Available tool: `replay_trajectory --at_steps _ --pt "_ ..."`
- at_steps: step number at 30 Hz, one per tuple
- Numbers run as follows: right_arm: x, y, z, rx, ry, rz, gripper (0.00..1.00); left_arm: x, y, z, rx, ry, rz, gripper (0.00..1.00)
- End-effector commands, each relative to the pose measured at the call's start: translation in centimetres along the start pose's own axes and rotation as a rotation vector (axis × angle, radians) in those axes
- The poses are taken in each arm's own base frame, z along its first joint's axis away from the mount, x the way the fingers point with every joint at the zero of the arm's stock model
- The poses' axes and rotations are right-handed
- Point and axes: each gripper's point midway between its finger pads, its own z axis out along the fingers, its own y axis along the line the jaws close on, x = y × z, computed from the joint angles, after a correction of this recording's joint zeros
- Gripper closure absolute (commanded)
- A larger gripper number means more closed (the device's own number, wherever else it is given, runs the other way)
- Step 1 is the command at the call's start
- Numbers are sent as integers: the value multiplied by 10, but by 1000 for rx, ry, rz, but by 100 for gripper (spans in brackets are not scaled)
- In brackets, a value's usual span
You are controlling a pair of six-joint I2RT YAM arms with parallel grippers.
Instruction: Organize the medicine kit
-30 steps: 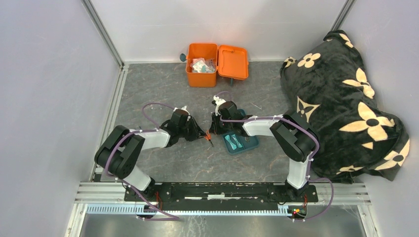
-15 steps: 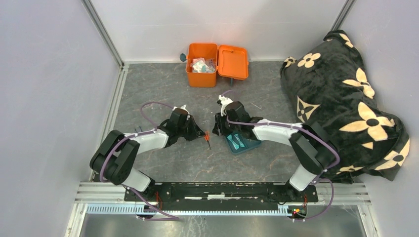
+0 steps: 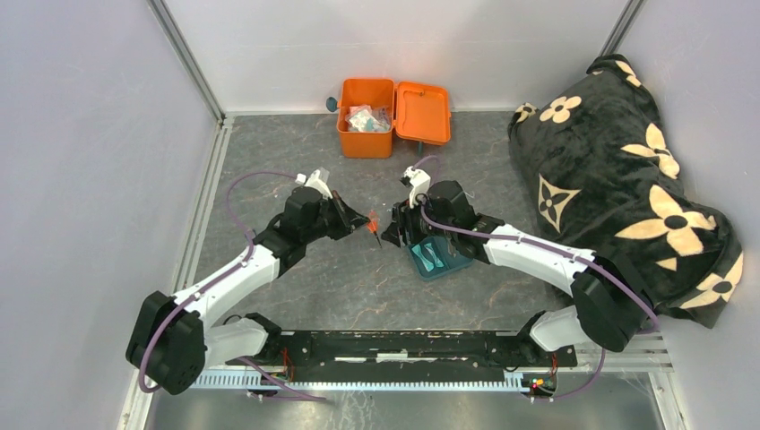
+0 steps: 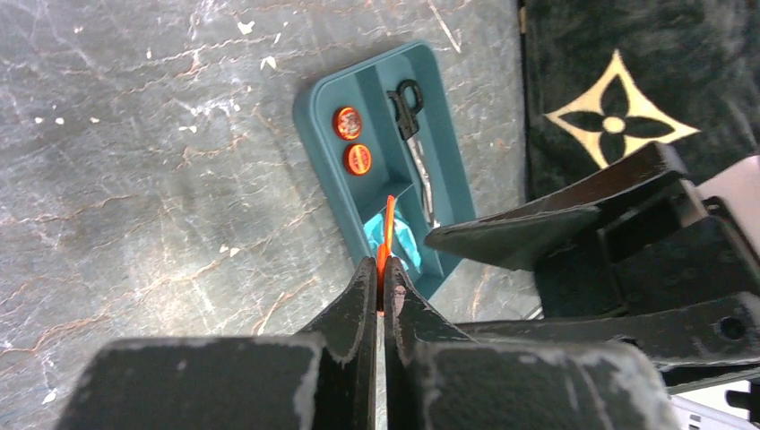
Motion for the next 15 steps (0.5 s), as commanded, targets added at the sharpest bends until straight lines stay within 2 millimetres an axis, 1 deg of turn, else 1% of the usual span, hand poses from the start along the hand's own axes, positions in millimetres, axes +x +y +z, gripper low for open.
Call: replay_trajectory --at_steps 1,4,7,9,12,15 --pt "-12 24 -2 -116 -33 -44 38 -12 -25 -9 66 -16 23 98" --pt "-14 30 0 -147 -33 -43 38 -12 -30 -10 82 -9 25 98" --pt "-16 35 4 -159 -35 -44 38 -11 -30 -9 85 -3 18 98" --pt "-18 33 8 -141 -31 -38 39 -10 -29 -9 85 -3 14 98" --pt "-14 28 16 -102 -5 -36 41 -11 -30 -10 88 -2 13 98" --pt "-13 27 24 -76 1 -29 46 -11 -31 -10 90 -4 14 98"
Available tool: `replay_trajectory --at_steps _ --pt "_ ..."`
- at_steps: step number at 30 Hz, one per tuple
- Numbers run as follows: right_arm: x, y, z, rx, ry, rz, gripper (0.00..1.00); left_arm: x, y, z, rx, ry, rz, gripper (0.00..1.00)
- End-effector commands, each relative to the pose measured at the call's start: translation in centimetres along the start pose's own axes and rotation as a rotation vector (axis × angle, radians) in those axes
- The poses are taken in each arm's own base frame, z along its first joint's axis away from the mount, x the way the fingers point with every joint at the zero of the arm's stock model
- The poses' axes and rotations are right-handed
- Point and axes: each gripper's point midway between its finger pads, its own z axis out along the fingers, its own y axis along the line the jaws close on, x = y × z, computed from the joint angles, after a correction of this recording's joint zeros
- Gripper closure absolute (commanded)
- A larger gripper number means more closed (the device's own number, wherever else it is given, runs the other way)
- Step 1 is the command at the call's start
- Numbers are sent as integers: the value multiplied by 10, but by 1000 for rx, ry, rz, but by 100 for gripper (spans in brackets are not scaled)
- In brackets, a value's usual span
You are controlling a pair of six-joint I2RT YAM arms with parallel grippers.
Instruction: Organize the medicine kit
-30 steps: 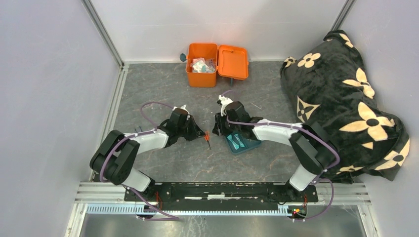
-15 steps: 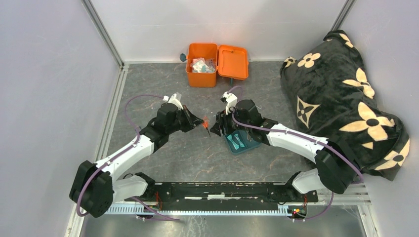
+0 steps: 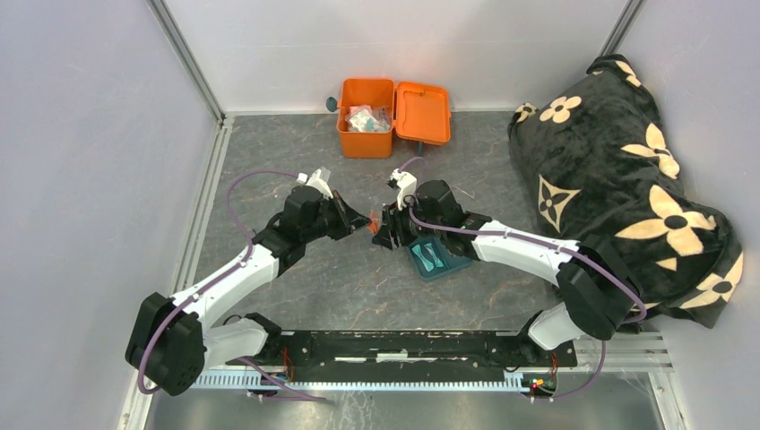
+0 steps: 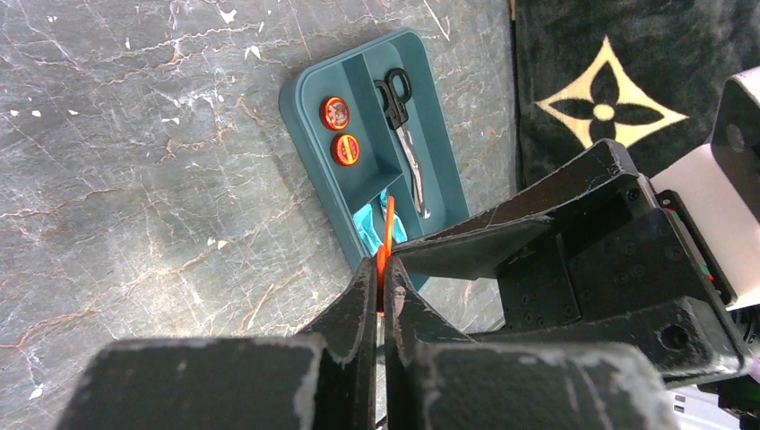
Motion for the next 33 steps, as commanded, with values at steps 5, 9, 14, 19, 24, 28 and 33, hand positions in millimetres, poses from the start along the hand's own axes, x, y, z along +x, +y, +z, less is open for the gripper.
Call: replay_trajectory --at_steps 5,9,14,19,24,28,33 --pt "-23 4 14 34 -51 -4 59 -10 -20 -6 56 -21 13 98" --pt "-21 2 15 43 -46 2 73 -10 -19 -7 53 -25 9 98" --pt "-19 -2 12 70 -46 0 87 -10 -18 -6 49 -21 8 87" --pt "-19 -10 8 117 -52 8 93 -12 -22 -8 60 -28 12 61" --pt "-17 -22 2 181 -45 20 96 -17 -28 -14 64 -38 23 16" --pt "-11 -51 -18 297 -7 11 98 -20 -20 -18 9 -54 36 1" --pt "16 -104 -52 465 129 -28 98 -15 -8 -15 -35 -40 33 0"
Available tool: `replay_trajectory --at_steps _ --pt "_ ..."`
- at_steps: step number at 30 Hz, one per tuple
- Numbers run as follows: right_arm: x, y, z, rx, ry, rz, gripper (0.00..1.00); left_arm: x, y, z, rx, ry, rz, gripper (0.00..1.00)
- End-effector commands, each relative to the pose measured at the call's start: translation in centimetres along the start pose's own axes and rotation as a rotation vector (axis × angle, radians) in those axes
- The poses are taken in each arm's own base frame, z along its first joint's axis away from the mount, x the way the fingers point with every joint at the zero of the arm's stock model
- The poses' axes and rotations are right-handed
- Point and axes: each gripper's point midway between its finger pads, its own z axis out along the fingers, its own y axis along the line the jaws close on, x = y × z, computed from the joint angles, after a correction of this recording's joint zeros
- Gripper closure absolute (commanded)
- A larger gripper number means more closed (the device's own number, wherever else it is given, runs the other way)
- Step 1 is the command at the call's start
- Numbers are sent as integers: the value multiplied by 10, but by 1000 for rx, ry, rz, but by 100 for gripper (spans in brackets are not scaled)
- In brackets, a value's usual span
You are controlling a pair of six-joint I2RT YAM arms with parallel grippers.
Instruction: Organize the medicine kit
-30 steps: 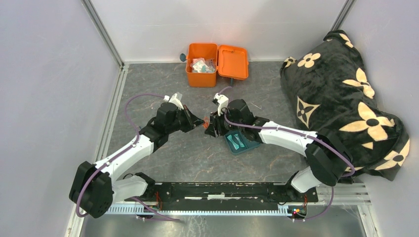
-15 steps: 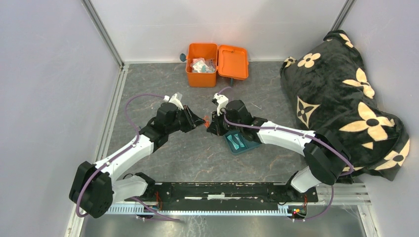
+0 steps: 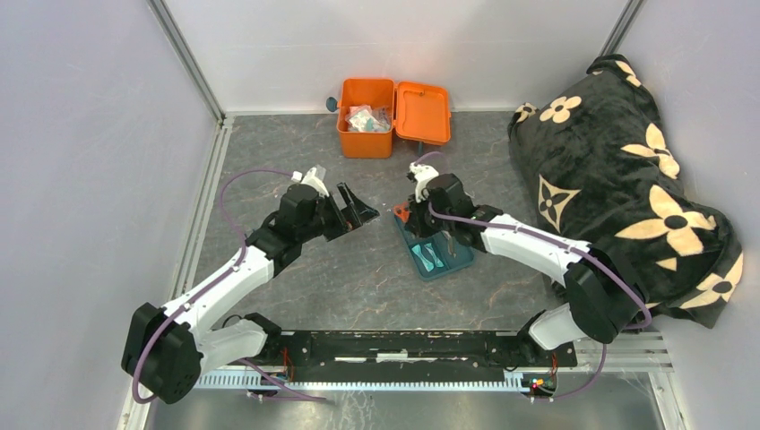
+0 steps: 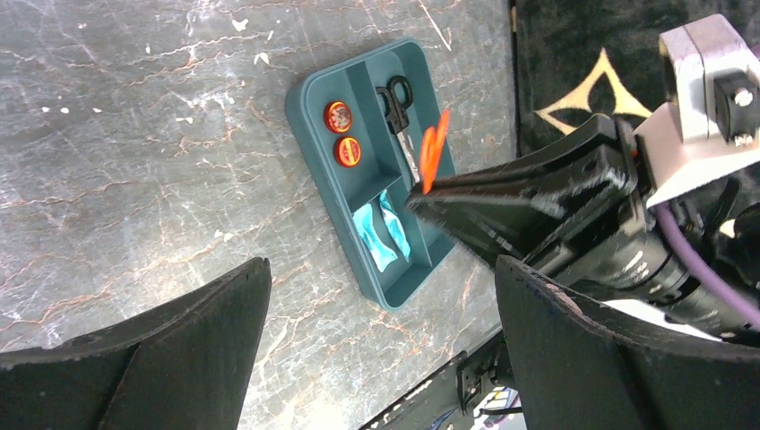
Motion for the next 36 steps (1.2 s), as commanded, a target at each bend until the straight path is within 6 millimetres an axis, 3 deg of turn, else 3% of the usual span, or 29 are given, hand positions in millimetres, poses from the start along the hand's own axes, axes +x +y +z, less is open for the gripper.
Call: replay_trajectory --at_steps 1,5,9,21,28,36 --pt "16 -57 -22 189 97 -76 98 -5 1 -2 -22 -13 30 0" --pt "38 -88 -31 283 190 -119 98 -2 6 2 -39 0 24 0" --pt "48 -104 -37 344 235 -118 98 -1 8 4 -44 5 22 0" --pt "79 -115 -36 360 320 -89 97 1 10 3 -53 8 19 0" --pt "87 -117 -33 354 351 -84 94 2 12 3 -61 11 22 0" --pt "82 -115 -35 350 335 -77 81 1 15 1 -80 9 32 0"
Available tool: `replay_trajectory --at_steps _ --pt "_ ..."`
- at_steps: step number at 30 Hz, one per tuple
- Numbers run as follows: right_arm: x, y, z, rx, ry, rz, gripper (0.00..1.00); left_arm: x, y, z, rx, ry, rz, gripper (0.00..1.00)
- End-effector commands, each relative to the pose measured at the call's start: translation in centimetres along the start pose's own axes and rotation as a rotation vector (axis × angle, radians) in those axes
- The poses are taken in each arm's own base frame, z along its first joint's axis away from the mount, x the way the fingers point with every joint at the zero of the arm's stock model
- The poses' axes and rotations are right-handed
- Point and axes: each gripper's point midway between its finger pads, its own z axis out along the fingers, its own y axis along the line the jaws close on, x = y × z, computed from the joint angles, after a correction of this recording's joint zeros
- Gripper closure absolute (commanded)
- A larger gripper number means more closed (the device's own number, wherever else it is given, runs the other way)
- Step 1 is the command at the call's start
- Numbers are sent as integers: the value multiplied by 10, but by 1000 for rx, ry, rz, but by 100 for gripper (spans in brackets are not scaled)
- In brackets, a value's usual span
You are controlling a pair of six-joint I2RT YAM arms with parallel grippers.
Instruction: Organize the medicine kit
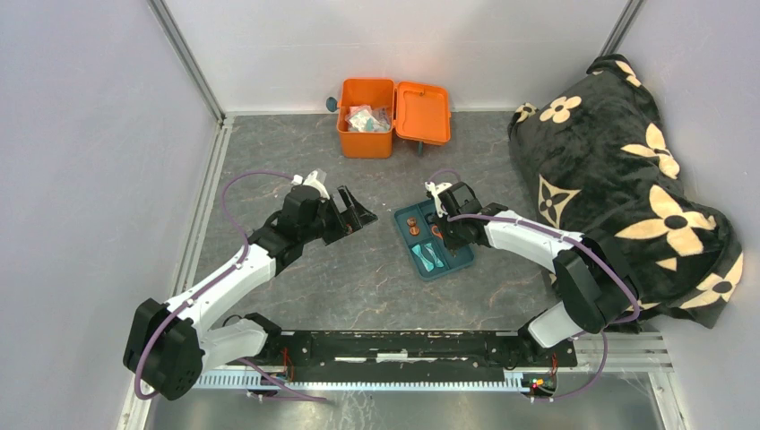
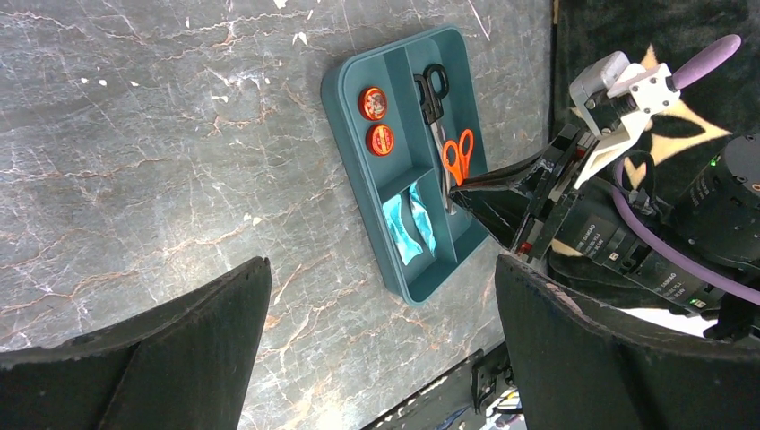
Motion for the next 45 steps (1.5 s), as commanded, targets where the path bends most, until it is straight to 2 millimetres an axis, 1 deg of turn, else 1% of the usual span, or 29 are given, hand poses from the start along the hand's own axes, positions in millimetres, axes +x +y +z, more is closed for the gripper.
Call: replay_trajectory --at_steps 1,3,7,10,12,16,19,21,24,25,29,32,34,37,38,40,44,45 --pt "-3 -4 -5 14 -8 3 78 -8 -3 -3 -7 -22 47 0" --pt "-6 -4 -8 16 -17 2 74 -9 -3 -3 -11 -24 54 0" --pt "-11 -6 -13 24 -29 0 71 -14 -2 -5 -33 -36 71 0" --pt "-15 -7 -18 27 -46 0 70 -18 -3 -8 -47 -45 86 0" --pt "-20 -7 -25 32 -70 2 70 -25 -6 -10 -58 -62 103 0" --pt "-37 -10 -42 42 -164 9 70 -41 -12 -14 -92 -88 154 0" --pt "-48 -12 -56 48 -247 25 70 -59 -20 -15 -116 -111 199 0" --pt "-55 -11 -66 37 -301 33 70 -71 -30 -14 -116 -119 231 0" --pt "-58 -11 -77 28 -361 46 70 -90 -41 -4 -129 -117 287 0" --pt "-58 -10 -80 21 -376 45 70 -104 -47 -2 -142 -139 307 0" --pt "-53 -9 -87 4 -418 45 70 -137 -51 19 -199 -148 362 0" --pt "-46 -10 -88 5 -418 45 70 -168 -45 34 -241 -180 364 0" --pt "-42 -7 -89 -12 -422 49 70 -189 -34 45 -270 -199 344 2" --pt "-38 -1 -90 -50 -433 61 70 -219 -10 58 -322 -224 315 6" --pt "-36 2 -91 -65 -436 64 70 -226 1 66 -345 -222 315 7" --pt "-34 5 -91 -89 -440 67 70 -242 15 74 -373 -237 323 9" --pt "-26 7 -89 -103 -432 72 70 -259 35 99 -419 -232 386 12" --pt "-24 8 -89 -104 -430 71 70 -264 36 104 -422 -234 397 13"
